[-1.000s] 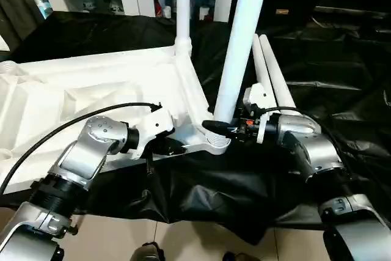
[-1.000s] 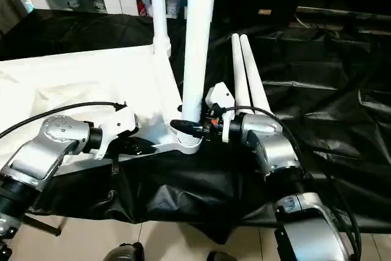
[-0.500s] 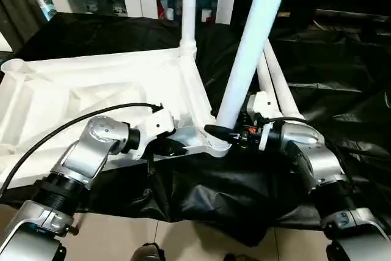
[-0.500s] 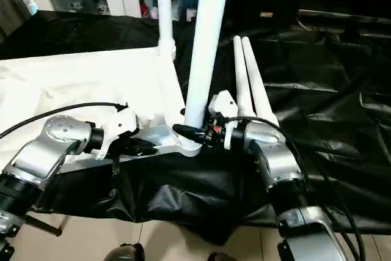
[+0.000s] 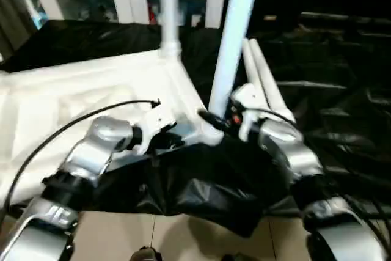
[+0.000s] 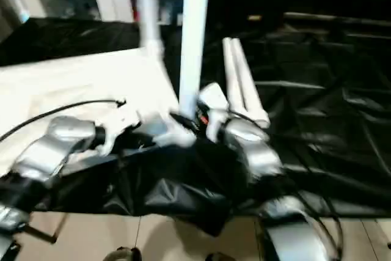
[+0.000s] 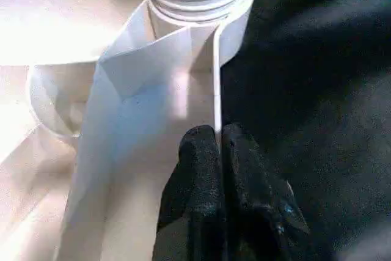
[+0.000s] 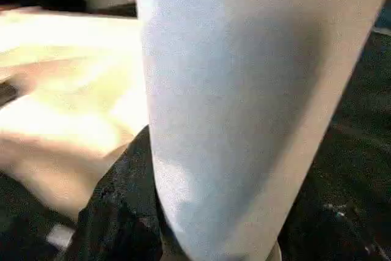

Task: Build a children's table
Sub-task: Insert table leg to table base

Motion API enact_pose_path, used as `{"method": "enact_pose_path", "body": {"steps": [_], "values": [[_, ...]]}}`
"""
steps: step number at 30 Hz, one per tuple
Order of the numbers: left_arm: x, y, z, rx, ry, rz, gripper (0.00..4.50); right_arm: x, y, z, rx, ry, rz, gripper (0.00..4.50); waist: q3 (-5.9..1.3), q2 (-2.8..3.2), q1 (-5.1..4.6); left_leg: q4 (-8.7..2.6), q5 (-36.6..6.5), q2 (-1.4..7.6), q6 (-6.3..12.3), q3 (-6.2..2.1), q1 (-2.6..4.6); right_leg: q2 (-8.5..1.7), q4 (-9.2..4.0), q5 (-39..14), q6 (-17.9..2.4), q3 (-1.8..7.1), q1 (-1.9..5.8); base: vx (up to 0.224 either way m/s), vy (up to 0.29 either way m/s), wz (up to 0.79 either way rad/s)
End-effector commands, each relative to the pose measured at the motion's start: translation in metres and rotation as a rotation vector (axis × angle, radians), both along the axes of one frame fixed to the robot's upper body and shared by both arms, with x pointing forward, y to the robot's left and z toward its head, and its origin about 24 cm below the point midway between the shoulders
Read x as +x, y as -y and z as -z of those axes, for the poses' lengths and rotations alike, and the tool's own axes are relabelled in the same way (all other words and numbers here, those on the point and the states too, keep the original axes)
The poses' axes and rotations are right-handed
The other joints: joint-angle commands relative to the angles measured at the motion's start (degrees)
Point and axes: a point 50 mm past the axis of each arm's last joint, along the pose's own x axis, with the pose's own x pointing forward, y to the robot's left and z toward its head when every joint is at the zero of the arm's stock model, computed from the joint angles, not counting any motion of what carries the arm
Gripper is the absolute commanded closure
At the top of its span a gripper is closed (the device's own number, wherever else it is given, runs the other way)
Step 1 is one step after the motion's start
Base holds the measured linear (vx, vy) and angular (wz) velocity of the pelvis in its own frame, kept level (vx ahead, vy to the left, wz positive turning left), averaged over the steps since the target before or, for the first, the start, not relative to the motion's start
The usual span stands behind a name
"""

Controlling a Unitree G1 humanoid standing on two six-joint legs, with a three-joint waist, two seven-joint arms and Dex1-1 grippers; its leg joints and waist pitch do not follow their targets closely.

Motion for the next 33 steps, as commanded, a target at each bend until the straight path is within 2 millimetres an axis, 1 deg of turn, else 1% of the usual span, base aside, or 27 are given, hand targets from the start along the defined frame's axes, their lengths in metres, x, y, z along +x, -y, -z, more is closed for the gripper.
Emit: {"method": "enact_pose_path", "body": {"steps": [1,2,3,4,5,6,7,8,9,10,11,12,13,14,15,16,17,18,19,20,24,25,28,30,31,32,33], "values": [[0.012,0.007,-0.012,-0.003,0.062,-0.126,4.50,-0.019,0.013,0.070,-0.116,-0.338,0.228,2.58,-2.82,1.38,-0.29,-4.26,-31.97,0.52,-4.27,-1.34,1.90,-3.16,-7.01,-38.36,-5.77,1.21,0.62,-0.060,0.002,-0.10],[0.013,0.013,-0.010,-0.003,0.061,-0.152,4.50,-0.019,0.007,0.071,-0.098,-0.356,0.249,2.58,-2.63,1.36,-0.52,-4.27,-33.56,0.53,-4.42,-1.45,2.10,-3.04,-7.34,-39.67,-5.06,0.86,0.45,0.000,0.000,0.00],[0.013,0.013,-0.010,-0.003,0.061,-0.153,4.50,-0.019,0.007,0.071,-0.098,-0.357,0.249,2.58,-2.63,1.36,-0.52,-4.27,-33.56,0.53,-4.42,-1.45,2.10,-3.04,-7.34,-39.67,-5.06,0.86,0.45,-0.066,0.007,-0.09],[0.013,0.028,-0.006,-0.010,0.050,-0.189,4.50,-0.017,-0.006,0.071,-0.083,-0.387,0.278,2.58,-2.56,1.83,-0.75,-3.91,-37.87,0.39,-4.39,-1.71,3.51,-2.65,-8.66,-41.19,-3.35,-0.42,-0.16,-0.080,0.019,-0.05],[0.013,0.036,-0.004,-0.016,0.042,-0.197,4.50,-0.016,-0.011,0.070,-0.084,-0.389,0.277,2.58,-2.09,2.18,-1.29,-4.51,-42.09,0.68,-4.16,-2.10,3.93,-1.80,-9.18,-39.39,-2.47,-2.25,0.29,-0.106,0.045,-0.08],[0.012,0.040,-0.004,-0.019,0.037,-0.199,4.50,-0.016,-0.014,0.069,-0.085,-0.392,0.279,2.58,-1.86,2.96,-1.26,-5.39,-45.80,1.10,-4.28,-2.33,3.99,-1.15,-9.04,-37.18,-2.33,-3.41,0.78,-0.070,0.040,-0.04],[0.012,0.042,-0.003,-0.021,0.034,-0.201,4.50,-0.016,-0.015,0.068,-0.086,-0.394,0.280,2.58,-2.05,3.83,-0.49,-9.61,-52.03,3.15,-4.22,-2.40,-0.18,-0.24,-0.96,-25.31,-4.24,-2.81,5.30,-0.099,0.040,-0.04],[0.011,0.048,-0.003,-0.025,0.030,-0.202,4.50,-0.015,-0.019,0.067,-0.091,-0.397,0.278,2.58,-2.42,3.77,3.63,-12.36,-54.42,4.10,-2.57,0.15,-3.60,0.43,6.43,-13.89,-4.21,-0.94,6.81,-0.064,-0.033,0.15],[0.010,0.055,-0.002,-0.029,0.022,-0.206,4.50,-0.014,-0.023,0.065,-0.103,-0.398,0.277,2.58,-3.44,0.27,2.30,-7.79,-41.81,1.43,-1.94,1.40,2.53,-1.23,1.45,-30.48,-2.11,3.89,1.73,-0.064,-0.033,0.15],[0.010,0.057,-0.002,-0.030,0.020,-0.209,4.50,-0.013,-0.024,0.065,-0.109,-0.397,0.275,2.58,-3.39,-1.29,2.51,-0.31,-32.32,-0.29,-1.64,0.00,6.53,-5.11,-7.30,-47.25,-3.21,4.49,-3.25,0.053,-0.124,0.14],[0.010,0.057,-0.002,-0.029,0.021,-0.211,4.50,-0.013,-0.025,0.065,-0.113,-0.397,0.272,2.58,-2.21,-1.54,2.63,3.45,-16.15,-0.39,0.77,-1.69,3.42,-9.52,-10.33,-61.00,-3.42,6.28,-0.70,0.099,-0.057,-0.31],[0.011,0.057,-0.002,-0.027,0.022,-0.218,4.50,-0.013,-0.026,0.065,-0.114,-0.399,0.271,2.58,-2.17,-0.19,3.17,1.60,-11.50,-0.01,0.36,-2.72,0.56,-9.47,-8.69,-57.49,-4.43,5.75,2.52,0.099,-0.057,-0.31],[0.011,0.056,-0.002,-0.026,0.022,-0.222,4.50,-0.013,-0.026,0.065,-0.112,-0.401,0.274,2.58,-3.57,0.97,2.99,-3.22,-12.52,0.64,-3.23,-2.92,-1.16,-4.78,-5.48,-41.48,-5.06,2.23,4.12,0.081,0.050,-0.41],[0.011,0.055,-0.002,-0.024,0.022,-0.225,4.50,-0.013,-0.026,0.065,-0.116,-0.404,0.268,2.58,-4.25,1.46,2.29,-4.08,-16.64,0.75,-4.44,-2.79,-0.49,-2.13,-3.50,-24.64,-6.27,1.52,3.03,0.000,0.000,0.00],[0.011,0.054,-0.002,-0.020,0.021,-0.227,4.50,-0.013,-0.027,0.066,-0.117,-0.409,0.264,2.58,-4.50,1.90,2.36,-4.06,-18.42,0.69,-4.49,-2.58,0.20,-1.88,-3.32,-20.22,-7.40,1.74,2.59,0.000,0.000,0.00],[0.011,0.052,-0.002,-0.015,0.021,-0.228,4.50,-0.014,-0.028,0.066,-0.118,-0.413,0.260,2.58,-4.65,2.26,2.06,-3.98,-21.59,1.01,-4.03,-2.16,1.49,-2.06,-3.71,-15.81,-9.92,2.15,1.81,0.000,0.000,0.00],[0.011,0.052,-0.002,-0.014,0.021,-0.229,4.50,-0.014,-0.028,0.066,-0.119,-0.413,0.261,2.58,-3.90,1.98,1.57,-4.25,-26.52,0.77,-3.89,-1.87,1.33,-1.97,-4.19,-19.82,-10.59,2.32,1.56,0.000,0.000,0.00],[0.011,0.052,-0.002,-0.013,0.021,-0.231,4.50,-0.014,-0.028,0.066,-0.119,-0.413,0.262,2.58,-3.84,1.90,1.48,-4.27,-28.32,0.68,-3.99,-1.81,1.44,-2.10,-4.47,-22.57,-10.14,2.33,1.53,0.000,0.000,0.00],[0.011,0.051,-0.003,-0.011,0.022,-0.233,4.50,-0.013,-0.028,0.066,-0.119,-0.413,0.263,2.58,-3.89,1.83,1.40,-4.49,-29.68,0.54,-3.89,-1.98,1.16,-2.63,-5.01,-28.12,-8.17,2.27,1.84,0.000,0.000,0.00],[0.012,0.050,-0.003,-0.010,0.023,-0.235,4.50,-0.013,-0.028,0.065,-0.119,-0.412,0.262,2.58,-3.97,1.79,1.41,-4.59,-29.36,0.55,-3.81,-2.00,1.09,-2.73,-5.19,-28.86,-7.56,2.28,1.90,0.000,0.000,0.00],[0.012,0.049,-0.003,-0.006,0.023,-0.234,4.50,-0.011,-0.029,0.063,-0.121,-0.402,0.254,2.58,-4.14,1.75,1.49,-4.97,-25.96,0.61,-3.17,-1.70,1.01,-2.91,-5.79,-28.16,-6.76,2.37,1.93,0.000,0.000,0.00],[0.011,0.049,-0.003,-0.008,0.025,-0.229,4.50,-0.010,-0.030,0.061,-0.133,-0.386,0.245,2.58,-4.05,1.73,1.56,-4.98,-25.75,0.64,-3.07,-1.61,1.13,-2.93,-5.96,-28.54,-6.71,2.41,1.72,0.000,0.000,0.00],[0.011,0.050,-0.005,-0.015,0.044,-0.201,4.50,-0.008,-0.032,0.058,-0.126,-0.369,0.229,2.58,-3.95,1.71,1.49,-5.19,-26.22,0.69,-3.26,-1.75,0.89,-3.02,-6.02,-30.25,-6.17,2.32,1.78,0.000,0.000,0.00],[0.010,0.050,-0.007,-0.019,0.068,-0.157,4.50,-0.006,-0.035,0.051,-0.084,-0.345,0.207,2.58,-3.91,1.55,1.45,-5.24,-27.11,0.74,-3.15,-1.79,1.07,-3.12,-6.28,-31.57,-5.75,2.37,1.52,0.000,0.000,0.00],[0.009,0.050,-0.007,-0.017,0.071,-0.149,4.50,-0.004,-0.036,0.048,-0.066,-0.328,0.200,2.23,-4.02,1.64,1.40,-5.27,-26.92,0.79,-3.12,-1.80,1.02,-3.18,-6.27,-31.44,-5.68,2.42,1.53,0.000,0.000,0.00],[0.009,0.049,-0.008,-0.014,0.077,-0.142,4.50,-0.003,-0.036,0.046,-0.056,-0.319,0.196,2.23,-4.31,1.64,1.41,-5.32,-24.96,0.91,-3.04,-1.79,0.69,-3.10,-5.94,-28.49,-6.14,2.43,1.80,0.000,0.000,0.00],[0.008,0.047,-0.008,-0.010,0.087,-0.123,4.50,0.000,-0.038,0.040,-0.033,-0.289,0.179,2.02,-4.41,1.69,1.41,-5.32,-23.88,0.96,-2.91,-1.72,0.54,-3.00,-5.76,-26.55,-6.52,2.45,1.83,0.000,0.000,0.00]]}}
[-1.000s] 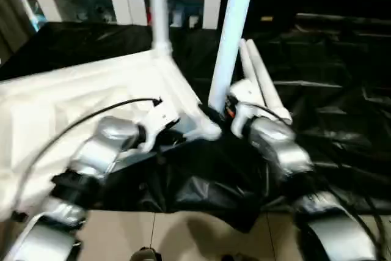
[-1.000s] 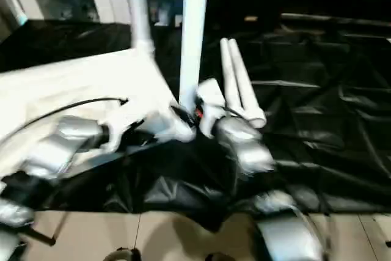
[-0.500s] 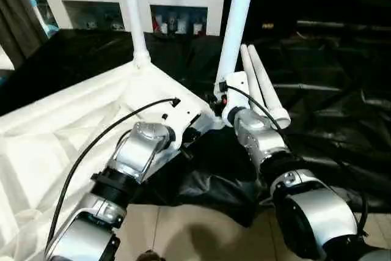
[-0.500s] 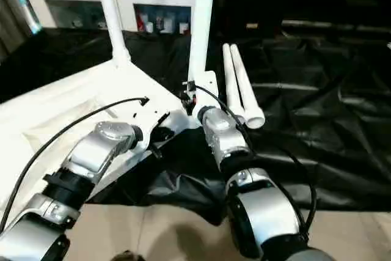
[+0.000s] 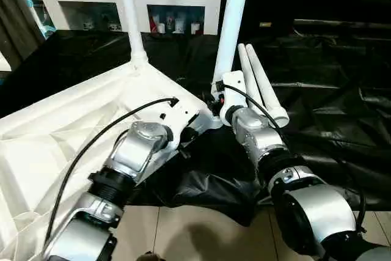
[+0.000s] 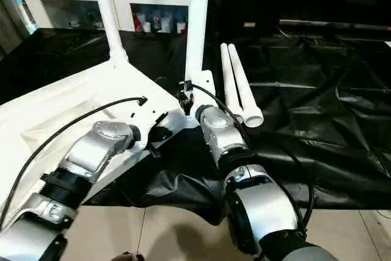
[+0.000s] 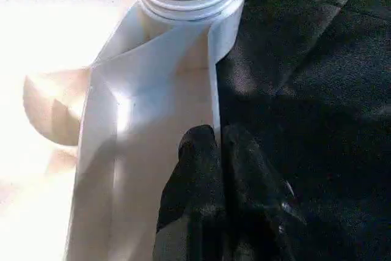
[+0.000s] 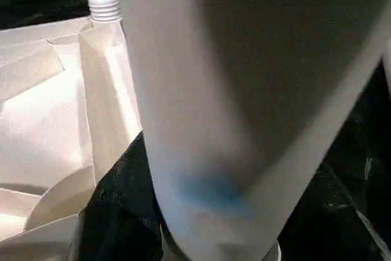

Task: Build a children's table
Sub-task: Insert table leg to table base, then rotate leg to tighten

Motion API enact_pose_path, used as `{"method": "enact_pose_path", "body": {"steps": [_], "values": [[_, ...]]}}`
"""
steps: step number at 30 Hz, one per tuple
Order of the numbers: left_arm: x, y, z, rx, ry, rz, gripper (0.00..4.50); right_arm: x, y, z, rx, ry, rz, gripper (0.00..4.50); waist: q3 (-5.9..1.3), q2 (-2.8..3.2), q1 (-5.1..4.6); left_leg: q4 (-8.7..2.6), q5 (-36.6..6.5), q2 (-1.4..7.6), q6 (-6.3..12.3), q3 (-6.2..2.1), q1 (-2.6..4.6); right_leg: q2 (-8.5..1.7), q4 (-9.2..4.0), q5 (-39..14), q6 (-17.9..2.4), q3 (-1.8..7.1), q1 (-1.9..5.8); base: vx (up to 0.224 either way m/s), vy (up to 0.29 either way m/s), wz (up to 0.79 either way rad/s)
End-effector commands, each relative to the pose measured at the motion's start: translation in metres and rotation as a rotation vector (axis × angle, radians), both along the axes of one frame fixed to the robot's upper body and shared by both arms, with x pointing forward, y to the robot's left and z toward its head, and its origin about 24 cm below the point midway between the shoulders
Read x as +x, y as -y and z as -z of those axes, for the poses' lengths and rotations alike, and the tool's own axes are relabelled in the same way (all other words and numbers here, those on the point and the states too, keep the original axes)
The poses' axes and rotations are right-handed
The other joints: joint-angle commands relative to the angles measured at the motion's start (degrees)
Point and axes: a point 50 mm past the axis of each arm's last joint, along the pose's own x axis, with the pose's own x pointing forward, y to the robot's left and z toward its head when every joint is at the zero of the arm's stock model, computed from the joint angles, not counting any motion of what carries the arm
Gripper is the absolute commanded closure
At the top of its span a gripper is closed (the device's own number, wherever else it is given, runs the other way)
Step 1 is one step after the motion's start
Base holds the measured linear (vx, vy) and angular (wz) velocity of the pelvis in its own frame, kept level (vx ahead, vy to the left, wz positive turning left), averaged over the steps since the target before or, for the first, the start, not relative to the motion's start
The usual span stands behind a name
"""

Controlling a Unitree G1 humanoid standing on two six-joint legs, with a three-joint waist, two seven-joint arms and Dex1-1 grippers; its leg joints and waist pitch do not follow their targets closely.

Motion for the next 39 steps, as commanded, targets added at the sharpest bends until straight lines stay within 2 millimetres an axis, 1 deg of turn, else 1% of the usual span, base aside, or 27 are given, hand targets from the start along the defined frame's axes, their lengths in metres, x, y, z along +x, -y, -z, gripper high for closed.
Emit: {"method": "enact_pose_path", "body": {"steps": [1,2,3,4,5,6,7,8,9,10,11,13,14,15,17,18,19,22,24,26,28,29,30,34,36,38,39], "values": [[0.000,0.008,-0.017,-0.011,0.099,0.083,4.50,-0.022,-0.015,0.038,0.035,-0.168,-0.097,1.88,-2.49,0.50,-0.25,-4.31,-20.50,1.17,-1.01,-0.12,0.30,-3.14,-6.10,-19.53,-7.68,2.50,0.68,0.000,0.000,0.00],[0.000,0.007,-0.017,-0.011,0.103,0.096,4.50,-0.021,-0.016,0.035,0.044,-0.158,-0.106,1.85,-2.73,0.48,-0.34,-4.17,-17.82,1.17,-0.61,0.00,-0.09,-3.04,-5.66,-15.45,-8.66,2.40,1.00,0.000,0.000,0.00],[-0.001,0.006,-0.017,-0.011,0.106,0.101,4.50,-0.020,-0.016,0.034,0.052,-0.147,-0.114,1.77,-2.75,0.60,-0.48,-4.03,-16.95,1.21,-0.05,0.27,0.10,-2.84,-5.59,-13.85,-9.69,2.34,0.77,0.000,0.000,0.00],[-0.001,0.005,-0.017,-0.011,0.106,0.102,4.50,-0.020,-0.016,0.033,0.054,-0.144,-0.117,1.77,-2.75,0.60,-0.48,-4.03,-16.95,1.21,-0.05,0.27,0.10,-2.84,-5.59,-13.85,-9.69,2.34,0.77,0.000,0.000,0.00],[-0.002,0.004,-0.017,-0.011,0.110,0.113,4.50,-0.019,-0.017,0.031,0.064,-0.130,-0.128,1.62,-2.99,0.57,-0.54,-3.73,-15.20,1.15,0.31,0.52,-0.05,-2.98,-5.40,-11.49,-10.92,2.35,1.00,0.000,0.000,0.00],[-0.002,0.003,-0.018,-0.010,0.113,0.126,4.50,-0.019,-0.017,0.028,0.078,-0.116,-0.143,1.43,-3.07,0.61,-0.58,-3.63,-13.97,1.15,0.47,0.55,-0.24,-2.94,-5.22,-10.22,-11.06,2.31,1.11,0.000,0.000,0.00],[-0.003,0.002,-0.018,-0.009,0.114,0.133,4.50,-0.018,-0.017,0.026,0.087,-0.106,-0.152,1.38,-3.09,0.81,-0.75,-3.51,-11.81,1.22,0.94,0.67,-0.42,-2.77,-4.87,-7.09,-11.65,2.20,1.11,0.000,0.000,0.00],[-0.003,0.002,-0.018,-0.009,0.114,0.133,4.50,-0.018,-0.017,0.026,0.087,-0.106,-0.152,1.30,-3.09,0.81,-0.75,-3.51,-11.81,1.22,0.94,0.67,-0.42,-2.77,-4.87,-7.09,-11.65,2.20,1.11,0.000,0.000,0.00],[-0.005,-0.001,-0.018,-0.012,0.115,0.153,4.50,-0.017,-0.017,0.022,0.097,-0.083,-0.178,1.30,-3.19,0.84,-0.88,-3.51,-11.22,1.19,0.95,0.66,-0.61,-2.74,-4.63,-5.53,-12.03,2.13,1.36,0.000,0.000,0.00],[-0.006,-0.003,-0.018,-0.011,0.116,0.171,4.50,-0.016,-0.016,0.018,0.096,-0.060,-0.209,1.06,-3.59,0.94,-0.93,-3.16,-8.94,1.23,1.29,0.69,-0.55,-2.58,-4.12,-0.87,-12.79,2.12,1.45,0.000,0.000,0.00],[-0.006,-0.003,-0.018,-0.011,0.116,0.171,4.50,-0.016,-0.016,0.018,0.096,-0.060,-0.209,0.98,-3.61,0.90,-1.00,-3.03,-7.89,1.18,1.55,0.73,-0.61,-2.47,-3.93,1.19,-13.20,2.09,1.49,0.000,0.000,0.00],[-0.008,-0.008,-0.018,-0.010,0.122,0.200,4.50,-0.016,-0.014,0.013,0.087,-0.023,-0.260,0.85,-3.76,1.11,-1.04,-2.73,-5.90,1.14,2.45,0.84,-0.51,-2.34,-3.54,6.27,-14.43,2.00,1.56,0.000,0.000,0.00],[-0.008,-0.008,-0.018,-0.010,0.122,0.200,4.50,-0.016,-0.014,0.013,0.087,-0.023,-0.260,0.73,-3.76,1.11,-1.04,-2.73,-5.90,1.14,2.45,0.84,-0.51,-2.34,-3.54,6.27,-14.43,2.00,1.56,0.000,0.000,0.00],[-0.010,-0.010,-0.018,-0.013,0.118,0.215,4.50,-0.015,-0.012,0.011,0.073,-0.001,-0.289,0.73,-3.97,1.06,-1.13,-2.54,-5.16,1.12,2.72,0.92,-0.43,-2.25,-3.36,8.11,-14.93,2.02,1.67,0.000,0.000,0.00],[-0.013,-0.012,-0.018,-0.024,0.112,0.259,4.50,-0.015,-0.007,0.006,0.060,0.029,-0.336,0.51,-4.11,1.16,-0.97,-2.22,-3.87,1.11,3.70,0.97,-0.33,-2.18,-3.14,10.84,-15.39,1.95,1.66,0.000,0.000,0.00],[-0.013,-0.013,-0.018,-0.025,0.110,0.267,4.50,-0.015,-0.006,0.005,0.059,0.036,-0.347,0.43,-4.25,0.96,-1.03,-2.13,-3.61,1.10,3.97,1.03,-0.36,-2.18,-3.05,11.53,-15.57,1.99,1.77,0.000,0.000,0.00],[-0.016,-0.014,-0.018,-0.036,0.104,0.314,4.50,-0.015,0.001,0.001,0.071,0.052,-0.385,0.43,-4.22,0.75,-0.91,-2.12,-4.10,1.04,4.57,1.09,-0.36,-2.14,-3.14,11.63,-15.87,1.96,1.88,0.000,0.000,0.00],[-0.021,-0.017,-0.017,-0.045,0.095,0.386,4.50,-0.021,0.015,-0.004,0.055,0.073,-0.496,0.43,-4.42,0.72,-0.68,-1.84,-3.41,1.11,5.52,1.23,-0.34,-2.10,-2.80,13.11,-15.69,1.97,1.99,0.000,0.000,0.00],[-0.023,-0.018,-0.017,-0.044,0.093,0.408,4.50,-0.025,0.021,-0.004,0.032,0.074,-0.554,0.43,-4.43,0.65,-0.45,-1.69,-2.93,1.10,5.94,1.31,-0.33,-2.03,-2.76,13.59,-15.53,1.93,1.99,0.000,0.000,0.00],[-0.024,-0.021,-0.017,-0.056,0.076,0.432,4.50,-0.036,0.039,-0.001,-0.033,0.054,-0.669,0.43,-4.58,0.67,-0.02,-1.46,-2.49,1.16,6.42,1.42,-0.34,-2.06,-2.65,14.04,-15.35,1.87,2.07,0.000,0.000,0.00],[-0.024,-0.022,-0.017,-0.061,0.072,0.440,4.50,-0.039,0.043,0.000,-0.051,0.047,-0.696,0.43,-4.55,0.48,0.33,-1.44,-2.76,1.17,6.55,1.55,-0.34,-2.13,-2.68,13.51,-15.37,1.92,2.00,0.000,0.000,0.00],[-0.026,-0.025,-0.018,-0.069,0.064,0.466,4.50,-0.046,0.054,0.002,-0.082,0.026,-0.738,0.43,-4.52,0.48,0.42,-1.51,-3.60,1.18,6.37,1.54,-0.40,-2.27,-2.82,11.92,-15.54,1.93,2.00,0.000,0.000,0.00],[-0.026,-0.026,-0.018,-0.070,0.061,0.474,4.50,-0.048,0.057,0.002,-0.088,0.019,-0.749,0.43,-4.47,0.38,0.58,-1.50,-4.54,1.18,6.27,1.62,-0.34,-2.25,-2.95,10.31,-15.29,1.98,1.97,0.000,0.000,0.00],[-0.030,-0.031,-0.018,-0.071,0.039,0.514,4.50,-0.056,0.068,0.004,-0.107,-0.011,-0.776,0.43,-4.52,0.51,0.77,-1.60,-6.22,1.26,5.51,1.60,-0.27,-2.50,-3.14,6.56,-15.33,2.08,1.83,0.000,0.000,0.00],[-0.030,-0.032,-0.018,-0.071,0.037,0.517,4.50,-0.056,0.069,0.005,-0.109,-0.015,-0.771,0.43,-4.46,0.47,0.67,-1.65,-6.73,1.30,5.11,1.57,-0.32,-2.54,-3.17,5.42,-15.52,2.06,1.75,0.000,0.000,0.00],[-0.030,-0.033,-0.018,-0.067,0.035,0.522,4.50,-0.055,0.068,0.007,-0.116,-0.019,-0.757,0.78,-4.62,0.47,0.77,-1.55,-6.71,1.30,4.84,1.58,-0.22,-2.60,-3.11,5.16,-15.71,2.11,1.73,0.000,0.000,0.00],[-0.030,-0.034,-0.018,-0.066,0.035,0.523,4.50,-0.054,0.067,0.007,-0.116,-0.016,-0.750,0.78,-4.58,0.46,0.77,-1.55,-6.70,1.31,4.80,1.58,-0.26,-2.60,-3.08,5.09,-15.74,2.12,1.70,0.000,0.000,0.00]]}}
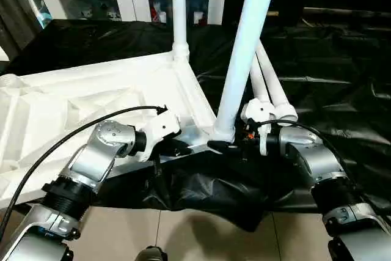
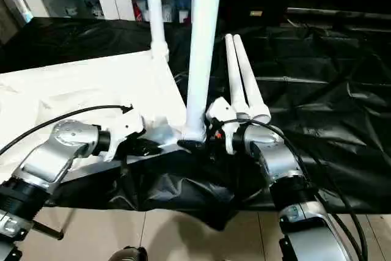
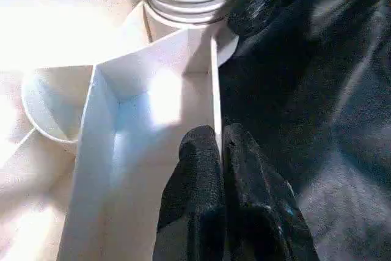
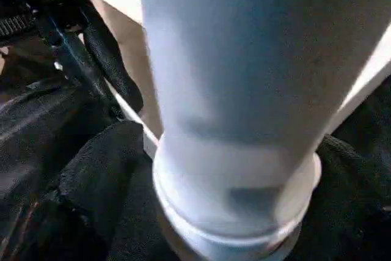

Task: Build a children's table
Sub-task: Rotate leg to tighten

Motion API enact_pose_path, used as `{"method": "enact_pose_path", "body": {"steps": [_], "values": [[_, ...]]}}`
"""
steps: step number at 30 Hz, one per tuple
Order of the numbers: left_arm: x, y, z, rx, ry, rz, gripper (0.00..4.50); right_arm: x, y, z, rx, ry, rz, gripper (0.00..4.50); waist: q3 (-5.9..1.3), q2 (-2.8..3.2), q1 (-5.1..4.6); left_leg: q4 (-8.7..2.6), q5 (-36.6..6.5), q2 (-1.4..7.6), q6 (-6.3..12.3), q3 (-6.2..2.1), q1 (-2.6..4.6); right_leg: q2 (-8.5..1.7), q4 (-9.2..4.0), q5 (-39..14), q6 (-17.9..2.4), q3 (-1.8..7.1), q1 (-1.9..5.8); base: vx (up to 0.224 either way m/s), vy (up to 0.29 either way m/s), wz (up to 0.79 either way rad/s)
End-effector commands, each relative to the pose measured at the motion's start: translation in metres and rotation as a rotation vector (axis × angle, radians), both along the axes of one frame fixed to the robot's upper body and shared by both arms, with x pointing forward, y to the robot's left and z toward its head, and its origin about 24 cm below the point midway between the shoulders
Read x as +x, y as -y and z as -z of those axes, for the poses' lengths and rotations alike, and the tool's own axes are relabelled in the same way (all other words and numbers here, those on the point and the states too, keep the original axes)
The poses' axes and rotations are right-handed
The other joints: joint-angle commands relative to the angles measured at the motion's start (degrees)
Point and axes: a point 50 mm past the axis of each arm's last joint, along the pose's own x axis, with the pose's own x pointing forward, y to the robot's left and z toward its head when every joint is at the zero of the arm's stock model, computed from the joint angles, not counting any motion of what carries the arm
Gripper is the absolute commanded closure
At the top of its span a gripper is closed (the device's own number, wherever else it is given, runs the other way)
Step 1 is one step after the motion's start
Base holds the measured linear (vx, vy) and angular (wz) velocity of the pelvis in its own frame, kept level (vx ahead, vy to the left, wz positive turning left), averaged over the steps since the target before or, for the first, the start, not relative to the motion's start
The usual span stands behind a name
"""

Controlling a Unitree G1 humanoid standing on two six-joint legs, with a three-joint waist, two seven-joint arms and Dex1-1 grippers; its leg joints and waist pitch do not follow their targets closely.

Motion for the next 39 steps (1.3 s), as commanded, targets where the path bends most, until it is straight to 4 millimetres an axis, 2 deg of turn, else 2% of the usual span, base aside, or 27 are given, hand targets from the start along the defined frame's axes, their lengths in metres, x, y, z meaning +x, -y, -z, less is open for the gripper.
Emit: {"method": "enact_pose_path", "body": {"steps": [1,3,4,6,9,13,17,19,20,21,23,24,25,26,27,29,30,32,33,34,35,36,37,39], "values": [[-0.002,0.006,-0.009,-0.028,0.034,0.063,4.50,0.001,-0.002,-0.001,-0.005,0.008,0.012,0.78,-4.77,0.25,0.01,-2.81,-8.07,0.98,3.11,0.24,1.68,-2.39,-3.04,3.31,-15.55,1.95,3.01,0.000,0.000,0.00],[-0.002,0.006,-0.009,-0.026,0.033,0.065,4.50,0.001,-0.003,-0.001,-0.002,0.008,0.012,0.81,-4.83,0.28,0.07,-2.76,-8.26,0.97,2.90,0.23,1.73,-2.42,-3.02,3.08,-15.51,1.95,3.00,0.000,0.000,0.00],[-0.002,0.006,-0.009,-0.026,0.033,0.068,4.50,0.001,-0.003,-0.002,-0.002,0.008,0.012,1.21,-4.84,0.24,0.05,-2.73,-8.12,0.93,2.93,0.24,1.67,-2.39,-2.97,3.32,-15.50,1.96,3.03,0.000,0.000,0.00],[-0.003,0.006,-0.009,-0.026,0.031,0.072,4.50,0.000,-0.004,-0.003,-0.001,0.007,0.012,1.19,-4.95,0.22,0.09,-2.64,-7.45,0.88,3.01,0.19,1.57,-2.36,-2.83,4.04,-15.46,1.93,3.12,0.000,0.000,0.00],[-0.003,0.006,-0.008,-0.025,0.030,0.076,4.50,0.000,-0.005,-0.003,-0.001,0.008,0.010,1.55,-5.14,0.20,0.14,-2.42,-6.53,0.82,3.29,0.18,1.51,-2.39,-2.61,5.34,-15.50,1.91,3.18,0.000,0.000,0.00],[-0.003,0.006,-0.007,-0.030,0.027,0.074,4.50,-0.001,-0.004,-0.002,0.000,0.003,0.011,1.73,-5.28,0.25,0.17,-2.29,-6.47,0.79,3.30,0.16,1.49,-2.35,-2.47,5.69,-15.69,1.87,3.23,0.000,0.000,0.00],[0.002,0.007,-0.004,-0.026,0.038,0.005,4.50,-0.002,-0.005,0.010,0.029,-0.044,0.098,1.73,-5.27,0.21,0.15,-2.25,-6.63,0.77,3.25,0.15,1.52,-2.33,-2.41,5.71,-15.69,1.92,3.15,0.000,0.000,0.00],[0.006,0.008,-0.002,-0.022,0.040,-0.042,4.50,0.000,-0.006,0.014,0.042,-0.053,0.146,1.74,-5.26,0.11,0.15,-2.31,-7.65,0.77,2.80,0.16,1.55,-2.46,-2.58,4.08,-15.47,1.94,3.17,0.000,0.000,0.00],[0.011,0.010,-0.001,-0.026,0.048,-0.093,4.50,0.003,-0.009,0.019,0.053,-0.067,0.224,1.74,-5.11,-0.07,0.04,-2.46,-8.56,0.82,2.49,0.18,1.61,-2.48,-2.76,2.59,-15.32,1.94,3.06,0.000,0.000,0.00],[0.016,0.013,0.000,-0.028,0.053,-0.147,4.50,0.006,-0.012,0.026,0.062,-0.084,0.310,1.74,-4.81,0.25,-0.13,-2.70,-10.12,0.85,1.49,0.24,1.84,-2.57,-3.06,-0.37,-15.23,2.08,2.64,0.000,0.000,0.00],[0.024,0.019,0.001,-0.027,0.067,-0.228,4.50,0.010,-0.018,0.035,0.066,-0.116,0.443,1.74,-4.77,0.01,-0.22,-3.01,-12.71,0.92,-0.22,0.08,1.97,-2.80,-3.46,-5.47,-14.34,2.11,2.77,0.000,0.000,0.00],[0.026,0.021,0.002,-0.024,0.073,-0.250,4.50,0.011,-0.020,0.037,0.065,-0.125,0.479,1.74,-4.72,0.03,-0.28,-3.05,-13.33,0.85,-0.57,0.09,1.99,-2.76,-3.59,-6.68,-13.96,2.12,2.68,0.000,0.000,0.00],[0.034,0.032,0.003,-0.029,0.089,-0.336,4.50,0.015,-0.028,0.044,0.049,-0.152,0.604,1.74,-4.66,0.27,-0.31,-3.16,-14.64,0.87,-1.19,0.01,2.09,-2.83,-3.79,-8.49,-13.13,2.19,2.58,0.000,0.000,0.00],[0.036,0.036,0.003,-0.031,0.093,-0.364,4.50,0.016,-0.032,0.046,0.045,-0.161,0.640,1.74,-4.32,0.05,-0.57,-3.31,-15.63,0.74,-1.93,0.07,1.99,-2.82,-4.11,-10.32,-12.85,2.22,2.30,0.000,0.000,0.00],[0.036,0.036,0.003,-0.031,0.093,-0.364,4.50,0.016,-0.032,0.046,0.045,-0.161,0.640,1.74,-4.41,0.12,-0.45,-3.42,-17.47,0.78,-2.54,-0.13,2.35,-2.91,-4.37,-13.47,-11.89,2.13,2.32,0.000,0.000,0.00],[0.037,0.052,0.004,-0.059,0.088,-0.390,4.50,0.019,-0.046,0.048,0.037,-0.185,0.701,1.74,-4.26,0.02,-0.45,-3.48,-17.72,0.75,-2.34,-0.09,2.13,-2.99,-4.69,-14.27,-11.06,2.30,2.18,0.000,0.000,0.00],[0.036,0.057,0.004,-0.068,0.087,-0.385,4.50,0.020,-0.051,0.047,0.037,-0.183,0.701,1.74,-4.20,-0.41,-0.57,-3.62,-17.78,0.77,-2.24,-0.10,2.01,-2.91,-4.73,-14.59,-10.77,2.24,2.28,0.000,0.000,0.00],[0.033,0.070,0.003,-0.088,0.083,-0.347,4.50,0.021,-0.063,0.042,0.076,-0.189,0.653,1.74,-4.25,-0.25,-0.43,-3.59,-18.51,0.79,-1.83,-0.13,2.19,-2.97,-4.91,-15.37,-9.92,2.28,2.08,0.000,0.000,0.00],[0.031,0.074,0.003,-0.092,0.081,-0.335,4.50,0.022,-0.067,0.040,0.098,-0.196,0.636,1.74,-4.26,-0.62,-0.42,-3.64,-17.73,0.77,-1.46,-0.15,1.96,-2.90,-4.86,-14.72,-9.69,2.22,2.27,0.000,0.000,0.00],[0.031,0.074,0.003,-0.092,0.082,-0.334,4.50,0.022,-0.067,0.040,0.100,-0.196,0.635,1.39,-4.28,-0.49,-0.37,-3.64,-17.30,0.77,-1.32,-0.16,1.93,-2.90,-4.79,-14.17,-9.69,2.23,2.26,0.000,0.000,0.00],[0.031,0.075,0.003,-0.092,0.085,-0.326,4.50,0.023,-0.069,0.038,0.110,-0.196,0.628,1.18,-4.29,-0.66,-0.37,-3.63,-16.27,0.77,-0.97,-0.15,1.78,-2.88,-4.64,-13.03,-9.71,2.21,2.32,0.000,0.000,0.00],[0.031,0.074,0.003,-0.092,0.088,-0.322,4.50,0.023,-0.069,0.037,0.112,-0.192,0.622,1.01,-4.35,-0.54,-0.36,-3.60,-16.05,0.77,-0.88,-0.12,1.82,-2.85,-4.61,-12.49,-9.82,2.22,2.27,0.000,0.000,0.00],[0.031,0.070,0.003,-0.090,0.095,-0.307,4.50,0.025,-0.068,0.033,0.110,-0.167,0.597,0.95,-4.40,-0.77,-0.40,-3.55,-15.43,0.75,-0.58,-0.09,1.78,-2.80,-4.48,-11.36,-10.05,2.21,2.35,0.000,0.000,0.00],[0.030,0.066,0.003,-0.085,0.097,-0.300,4.50,0.027,-0.068,0.031,0.102,-0.145,0.584,0.86,-4.45,-0.74,-0.41,-3.51,-14.95,0.75,-0.30,-0.05,1.68,-2.88,-4.45,-10.64,-10.26,2.20,2.39,0.000,0.000,0.00]]}}
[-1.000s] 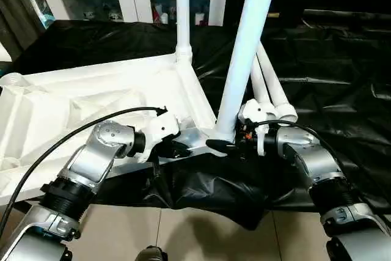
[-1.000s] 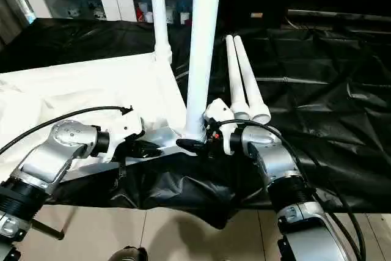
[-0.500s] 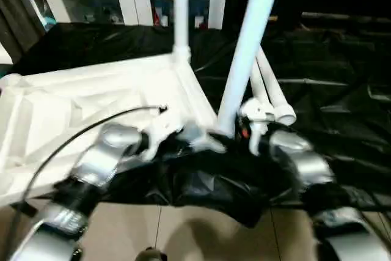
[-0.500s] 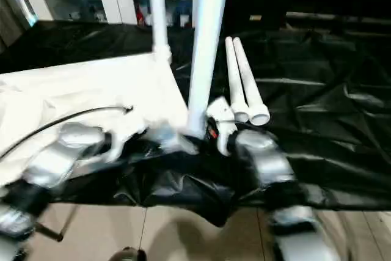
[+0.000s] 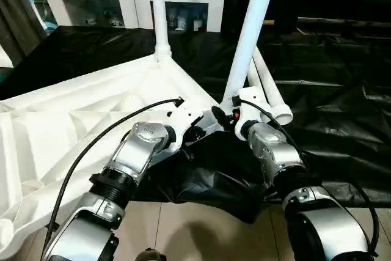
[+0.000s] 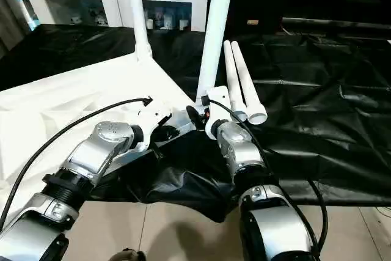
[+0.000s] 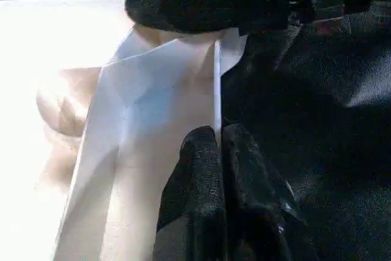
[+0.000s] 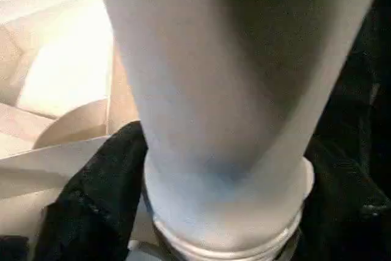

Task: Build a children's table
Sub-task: Rotate leg to tighten

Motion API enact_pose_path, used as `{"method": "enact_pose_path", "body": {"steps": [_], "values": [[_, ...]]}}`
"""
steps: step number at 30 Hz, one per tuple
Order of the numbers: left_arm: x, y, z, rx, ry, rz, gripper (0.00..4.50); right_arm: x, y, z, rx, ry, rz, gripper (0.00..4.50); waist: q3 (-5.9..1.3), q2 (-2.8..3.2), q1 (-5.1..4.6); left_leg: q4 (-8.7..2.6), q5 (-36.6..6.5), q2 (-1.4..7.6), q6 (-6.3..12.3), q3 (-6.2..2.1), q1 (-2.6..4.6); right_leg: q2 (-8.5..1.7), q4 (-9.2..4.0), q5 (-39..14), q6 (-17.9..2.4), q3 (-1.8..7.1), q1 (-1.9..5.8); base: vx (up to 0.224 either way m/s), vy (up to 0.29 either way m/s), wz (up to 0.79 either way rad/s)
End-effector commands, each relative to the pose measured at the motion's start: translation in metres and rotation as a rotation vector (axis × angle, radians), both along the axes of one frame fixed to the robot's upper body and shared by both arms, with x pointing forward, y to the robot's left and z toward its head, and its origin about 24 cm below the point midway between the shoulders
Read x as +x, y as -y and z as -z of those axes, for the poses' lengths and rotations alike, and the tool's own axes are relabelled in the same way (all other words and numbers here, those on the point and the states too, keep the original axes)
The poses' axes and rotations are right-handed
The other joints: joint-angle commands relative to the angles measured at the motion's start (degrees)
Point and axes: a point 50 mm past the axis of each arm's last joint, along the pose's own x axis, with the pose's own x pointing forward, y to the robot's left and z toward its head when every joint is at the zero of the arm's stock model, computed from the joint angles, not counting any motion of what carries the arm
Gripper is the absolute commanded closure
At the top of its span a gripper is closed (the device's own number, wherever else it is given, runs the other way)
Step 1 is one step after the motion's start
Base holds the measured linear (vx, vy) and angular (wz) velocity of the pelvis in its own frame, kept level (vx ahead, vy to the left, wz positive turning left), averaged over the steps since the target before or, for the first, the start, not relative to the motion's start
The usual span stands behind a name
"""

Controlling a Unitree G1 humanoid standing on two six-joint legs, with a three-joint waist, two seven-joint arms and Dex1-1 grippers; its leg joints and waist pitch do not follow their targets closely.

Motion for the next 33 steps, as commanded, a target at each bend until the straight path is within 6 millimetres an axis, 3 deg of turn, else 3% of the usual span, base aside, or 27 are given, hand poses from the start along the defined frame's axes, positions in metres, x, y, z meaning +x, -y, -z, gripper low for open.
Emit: {"method": "enact_pose_path", "body": {"steps": [1,3,4,5,7,8,10,15,16,24,25,33], "values": [[-0.001,0.008,-0.012,-0.020,0.066,0.078,4.50,-0.012,-0.028,0.010,0.015,-0.046,-0.190,0.86,-4.15,-0.22,-0.11,-3.98,-14.62,0.77,-0.20,0.02,1.12,-2.70,-4.83,-10.62,-10.54,1.97,2.00,0.000,0.000,0.00],[-0.004,0.002,-0.011,-0.012,0.067,0.111,4.50,-0.012,-0.024,0.008,0.002,-0.032,-0.233,0.86,-4.38,-0.19,-0.25,-3.85,-12.71,0.69,0.40,-0.06,0.66,-2.65,-4.39,-7.51,-10.94,1.86,2.51,0.000,0.000,0.00],[-0.006,-0.001,-0.010,-0.009,0.068,0.133,4.50,-0.012,-0.021,0.008,-0.012,-0.025,-0.256,0.86,-4.53,0.24,-0.35,-3.64,-11.42,0.69,0.69,0.02,0.82,-2.49,-4.10,-4.80,-11.51,1.86,2.37,0.000,0.000,0.00],[-0.007,-0.003,-0.010,-0.008,0.070,0.151,4.50,-0.013,-0.019,0.008,-0.028,-0.019,-0.270,0.86,-4.53,0.11,-0.42,-3.62,-10.98,0.73,0.91,0.01,0.85,-2.47,-4.13,-3.76,-11.83,1.83,2.36,0.000,0.000,0.00],[-0.016,-0.014,-0.008,-0.011,0.046,0.235,4.50,-0.017,-0.007,0.005,-0.090,0.022,-0.382,0.86,-4.69,0.67,-0.40,-3.37,-9.80,0.69,1.37,-0.05,0.86,-2.34,-3.78,-0.58,-12.64,1.68,2.50,0.000,0.000,0.00],[-0.020,-0.018,-0.007,-0.011,0.035,0.264,4.50,-0.019,-0.002,0.003,-0.094,0.031,-0.416,0.86,-4.81,0.45,-0.53,-3.10,-8.66,0.71,2.18,0.15,0.78,-2.23,-3.50,2.52,-13.40,1.76,2.55,0.000,0.000,0.00],[-0.025,-0.025,-0.007,-0.006,0.017,0.317,4.50,-0.022,0.007,-0.001,-0.100,0.051,-0.479,0.86,-4.78,0.58,-0.49,-3.07,-8.12,0.73,3.06,0.18,0.78,-2.00,-3.34,4.50,-14.17,1.62,2.52,0.000,0.000,0.00],[-0.030,-0.041,-0.010,-0.011,-0.009,0.368,4.50,-0.029,0.027,-0.013,-0.103,0.075,-0.602,0.86,-4.39,0.88,-0.18,-3.38,-12.03,1.02,2.41,0.20,1.07,-2.05,-3.63,-0.10,-14.69,1.64,2.32,0.000,0.000,0.00],[-0.030,-0.045,-0.011,-0.004,-0.011,0.376,4.50,-0.030,0.031,-0.015,-0.105,0.076,-0.624,0.86,-4.40,0.70,-0.06,-3.40,-12.91,1.02,1.99,0.26,1.19,-2.11,-3.67,-1.20,-14.72,1.74,2.33,0.000,0.000,0.00],[-0.029,-0.052,-0.015,-0.001,-0.008,0.386,4.50,-0.034,0.036,-0.020,-0.091,0.066,-0.670,0.86,-4.39,0.61,0.11,-3.39,-11.80,0.98,1.85,0.25,1.13,-2.24,-3.70,-1.50,-14.66,1.81,2.29,0.000,0.000,0.00],[-0.029,-0.052,-0.014,-0.002,-0.009,0.386,4.50,-0.035,0.035,-0.019,-0.080,0.061,-0.678,1.13,-4.38,0.61,0.09,-3.39,-11.78,0.97,1.86,0.25,1.13,-2.22,-3.70,-1.46,-14.71,1.78,2.28,0.000,0.000,0.00],[-0.027,-0.049,-0.010,0.002,-0.007,0.352,4.50,-0.041,0.028,-0.008,-0.058,0.019,-0.661,1.66,-4.36,0.51,0.19,-3.38,-11.65,0.95,1.72,0.24,1.11,-2.34,-3.72,-1.85,-14.48,1.81,2.27,0.000,0.000,0.00]]}}
